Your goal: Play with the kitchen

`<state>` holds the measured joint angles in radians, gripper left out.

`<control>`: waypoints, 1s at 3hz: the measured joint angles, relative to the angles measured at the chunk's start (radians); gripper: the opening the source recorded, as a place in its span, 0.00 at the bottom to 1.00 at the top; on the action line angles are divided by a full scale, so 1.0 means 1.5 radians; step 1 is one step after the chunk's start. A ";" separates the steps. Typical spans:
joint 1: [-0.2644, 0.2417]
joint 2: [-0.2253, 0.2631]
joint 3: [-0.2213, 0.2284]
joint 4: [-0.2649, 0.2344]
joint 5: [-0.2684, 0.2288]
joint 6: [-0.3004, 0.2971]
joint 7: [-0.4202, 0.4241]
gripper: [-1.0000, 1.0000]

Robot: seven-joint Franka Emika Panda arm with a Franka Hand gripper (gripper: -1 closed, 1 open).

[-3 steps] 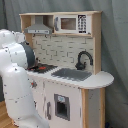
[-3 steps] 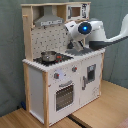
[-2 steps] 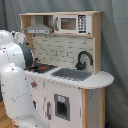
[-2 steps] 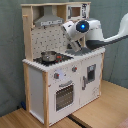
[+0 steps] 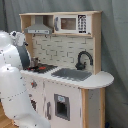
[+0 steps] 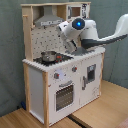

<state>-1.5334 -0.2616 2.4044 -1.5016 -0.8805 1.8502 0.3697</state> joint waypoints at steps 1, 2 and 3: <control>-0.019 -0.025 0.000 0.029 0.043 0.022 -0.022 1.00; -0.036 -0.049 0.001 0.059 0.088 0.038 -0.044 1.00; -0.056 -0.077 0.002 0.101 0.153 0.047 -0.077 1.00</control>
<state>-1.6174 -0.3773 2.4076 -1.3502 -0.6506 1.9207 0.2540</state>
